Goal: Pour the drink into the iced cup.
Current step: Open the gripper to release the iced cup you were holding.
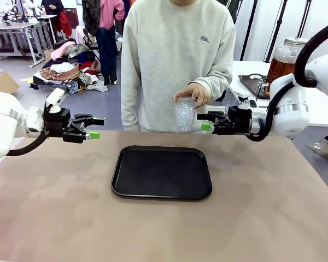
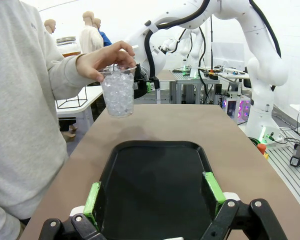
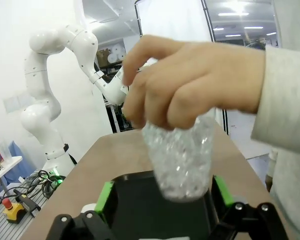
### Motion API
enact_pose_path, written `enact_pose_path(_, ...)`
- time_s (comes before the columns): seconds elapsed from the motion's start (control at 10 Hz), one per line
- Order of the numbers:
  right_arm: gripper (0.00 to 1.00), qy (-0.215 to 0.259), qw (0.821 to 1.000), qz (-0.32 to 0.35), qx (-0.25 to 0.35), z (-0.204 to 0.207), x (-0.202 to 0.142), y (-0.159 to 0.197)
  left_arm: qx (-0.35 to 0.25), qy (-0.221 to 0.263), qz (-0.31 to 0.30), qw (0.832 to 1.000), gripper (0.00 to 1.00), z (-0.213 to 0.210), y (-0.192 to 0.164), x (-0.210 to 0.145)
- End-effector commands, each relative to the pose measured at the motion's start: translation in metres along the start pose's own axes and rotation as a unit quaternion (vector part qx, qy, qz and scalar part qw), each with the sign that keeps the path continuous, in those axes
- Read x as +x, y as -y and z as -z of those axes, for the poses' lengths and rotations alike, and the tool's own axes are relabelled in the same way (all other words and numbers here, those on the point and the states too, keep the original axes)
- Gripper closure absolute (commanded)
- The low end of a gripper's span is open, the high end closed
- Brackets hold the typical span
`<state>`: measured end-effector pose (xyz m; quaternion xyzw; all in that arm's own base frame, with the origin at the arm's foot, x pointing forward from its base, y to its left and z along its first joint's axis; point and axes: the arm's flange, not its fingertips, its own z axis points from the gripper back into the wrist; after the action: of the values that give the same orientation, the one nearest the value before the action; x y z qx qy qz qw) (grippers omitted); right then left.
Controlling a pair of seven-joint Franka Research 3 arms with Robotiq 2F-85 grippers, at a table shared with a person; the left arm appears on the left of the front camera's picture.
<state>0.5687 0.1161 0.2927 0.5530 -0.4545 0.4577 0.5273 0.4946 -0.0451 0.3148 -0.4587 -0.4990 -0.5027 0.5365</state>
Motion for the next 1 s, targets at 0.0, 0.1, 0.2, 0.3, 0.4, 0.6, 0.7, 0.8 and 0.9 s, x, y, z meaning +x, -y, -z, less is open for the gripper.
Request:
enact_pose_path(0.0,0.00,0.000,1.000,0.006,0.005,-0.013,-0.004,-0.014,0.000,0.001,0.001,1.000,0.00,0.000,0.000,0.001)
enact_pose_path(0.1,0.00,-0.003,1.000,0.002,0.002,-0.019,-0.009,-0.021,0.000,0.001,0.001,1.000,0.00,0.000,0.000,0.001)
enact_pose_path(0.2,0.00,-0.008,1.000,-0.001,-0.001,-0.025,-0.015,-0.026,0.000,0.001,0.001,1.000,0.00,0.000,0.000,0.001)
enact_pose_path(0.3,0.00,-0.015,1.000,-0.008,-0.009,-0.030,-0.019,-0.032,0.000,0.001,0.001,1.000,0.00,0.000,0.000,0.001)
enact_pose_path(0.4,0.00,-0.020,1.000,-0.016,-0.015,-0.035,-0.022,-0.038,0.000,0.001,0.001,1.000,0.00,0.000,0.000,0.001)
enact_pose_path(0.6,0.00,-0.027,0.999,-0.031,-0.025,-0.043,-0.024,-0.044,0.000,0.001,0.001,1.000,0.00,0.000,0.000,0.001)
enact_pose_path(0.7,0.00,-0.028,0.999,-0.034,-0.028,-0.045,-0.024,-0.046,0.000,0.001,0.001,1.000,0.00,0.000,0.000,0.001)
enact_pose_path(0.8,0.00,-0.028,0.998,-0.040,-0.044,-0.046,-0.024,-0.047,0.000,0.001,0.001,1.000,0.00,0.000,0.000,0.001)
enact_pose_path(0.9,0.00,-0.034,0.997,-0.043,-0.051,-0.045,-0.023,-0.048,0.000,0.001,0.001,1.000,0.00,0.000,0.000,0.001)
